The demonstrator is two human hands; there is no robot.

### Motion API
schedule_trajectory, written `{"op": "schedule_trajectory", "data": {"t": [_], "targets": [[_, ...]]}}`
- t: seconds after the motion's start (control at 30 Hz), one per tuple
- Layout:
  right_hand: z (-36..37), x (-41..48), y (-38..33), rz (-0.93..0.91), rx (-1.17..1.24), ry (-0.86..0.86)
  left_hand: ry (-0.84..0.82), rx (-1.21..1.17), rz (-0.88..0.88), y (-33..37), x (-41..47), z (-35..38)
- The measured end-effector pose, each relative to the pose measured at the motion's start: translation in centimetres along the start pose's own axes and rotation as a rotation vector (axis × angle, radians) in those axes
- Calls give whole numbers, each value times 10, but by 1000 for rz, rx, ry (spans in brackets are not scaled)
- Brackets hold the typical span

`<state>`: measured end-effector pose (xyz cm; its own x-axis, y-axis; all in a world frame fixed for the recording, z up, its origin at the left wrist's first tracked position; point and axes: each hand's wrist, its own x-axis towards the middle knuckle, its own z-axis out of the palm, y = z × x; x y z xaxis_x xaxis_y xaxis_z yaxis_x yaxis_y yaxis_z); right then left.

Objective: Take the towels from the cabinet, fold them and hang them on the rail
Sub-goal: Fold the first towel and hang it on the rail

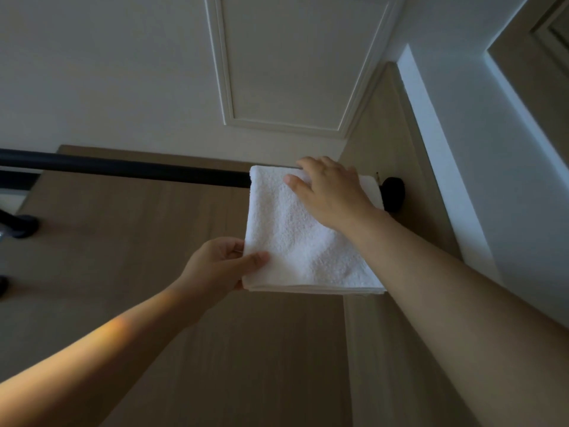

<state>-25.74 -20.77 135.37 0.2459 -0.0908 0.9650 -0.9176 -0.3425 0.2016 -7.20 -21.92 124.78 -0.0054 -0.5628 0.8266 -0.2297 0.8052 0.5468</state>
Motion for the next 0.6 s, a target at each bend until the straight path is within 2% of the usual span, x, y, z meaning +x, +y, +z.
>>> {"op": "schedule_trajectory", "data": {"t": [0.6], "targets": [[8,-8,40,1,-72,42,5,105,56,9,0,30]]}}
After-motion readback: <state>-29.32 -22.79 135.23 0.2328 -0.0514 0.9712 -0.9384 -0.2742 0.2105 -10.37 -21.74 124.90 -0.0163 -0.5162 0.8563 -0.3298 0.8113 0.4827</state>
